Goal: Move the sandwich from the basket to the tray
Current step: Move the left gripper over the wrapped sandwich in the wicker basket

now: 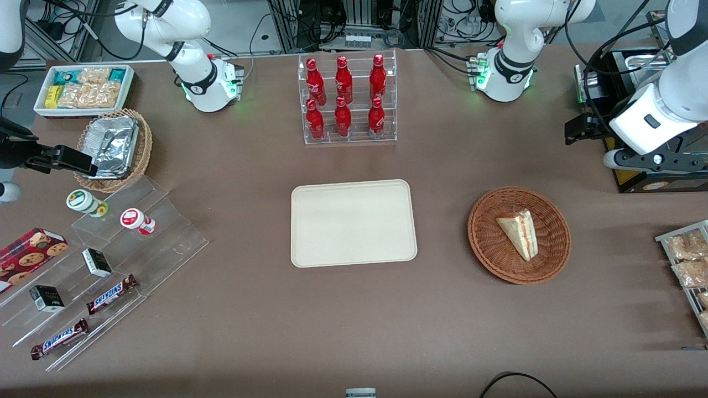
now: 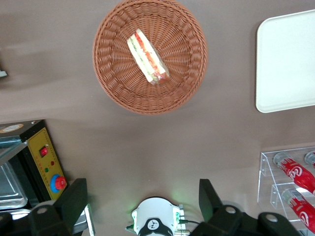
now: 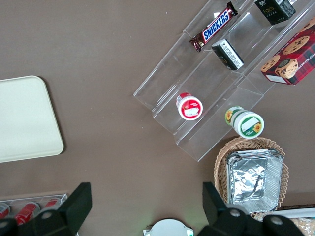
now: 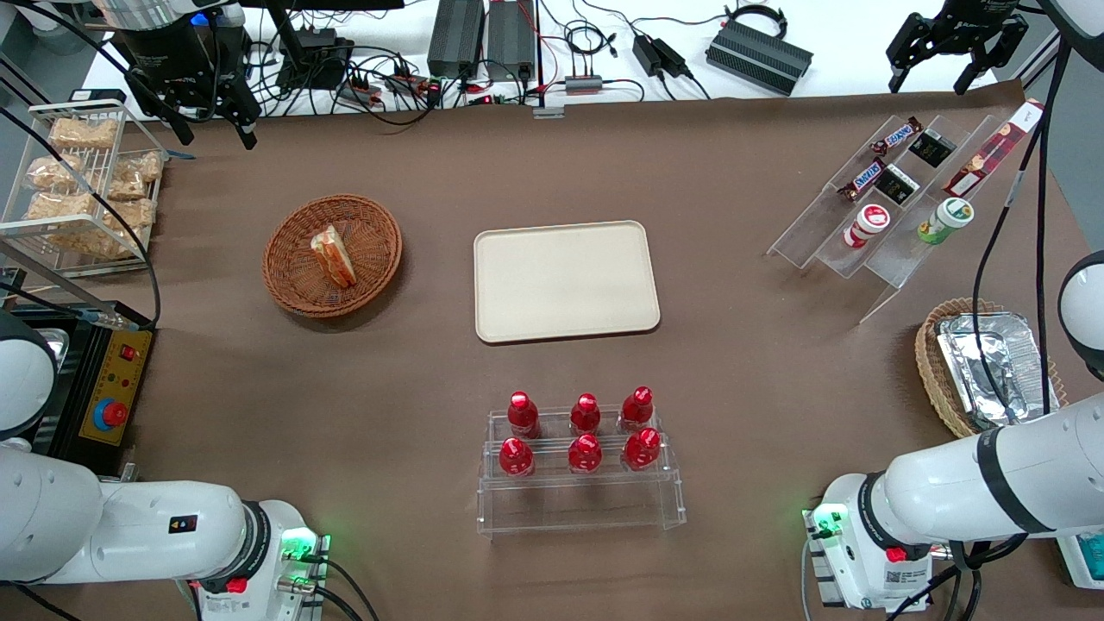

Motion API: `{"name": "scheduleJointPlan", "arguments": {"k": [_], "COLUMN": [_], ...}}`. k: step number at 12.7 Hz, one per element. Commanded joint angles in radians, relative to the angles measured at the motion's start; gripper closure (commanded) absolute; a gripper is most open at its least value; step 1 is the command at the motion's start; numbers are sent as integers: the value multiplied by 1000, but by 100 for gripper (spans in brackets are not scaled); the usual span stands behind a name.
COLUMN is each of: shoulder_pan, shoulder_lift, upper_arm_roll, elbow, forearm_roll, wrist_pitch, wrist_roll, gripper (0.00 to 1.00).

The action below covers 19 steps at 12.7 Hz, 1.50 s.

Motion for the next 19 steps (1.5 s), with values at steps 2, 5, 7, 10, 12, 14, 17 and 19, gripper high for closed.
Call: {"name": "scheduleJointPlan", "arguments": {"k": [2, 5, 7, 10, 12, 14, 17, 19], "shoulder_pan": [-2, -2, 0, 1, 11, 11, 15, 15], "shoulder_lift": [-8, 2, -8, -4, -1, 1, 16, 51], "upper_arm_roll": [-2, -2, -1, 2, 2, 1, 1, 2], "elbow": [2, -51, -138, -258, -368, -508, -608, -631], "forearm_roll": [15, 19, 19, 15, 15, 15, 15, 11], "wrist_pitch": [14, 68, 154, 283, 425, 614, 780, 854], "wrist_roll": [-1, -1, -2, -6, -10, -33, -38, -100], "gripper": [0, 0, 0, 0, 0, 0, 0, 0]}}
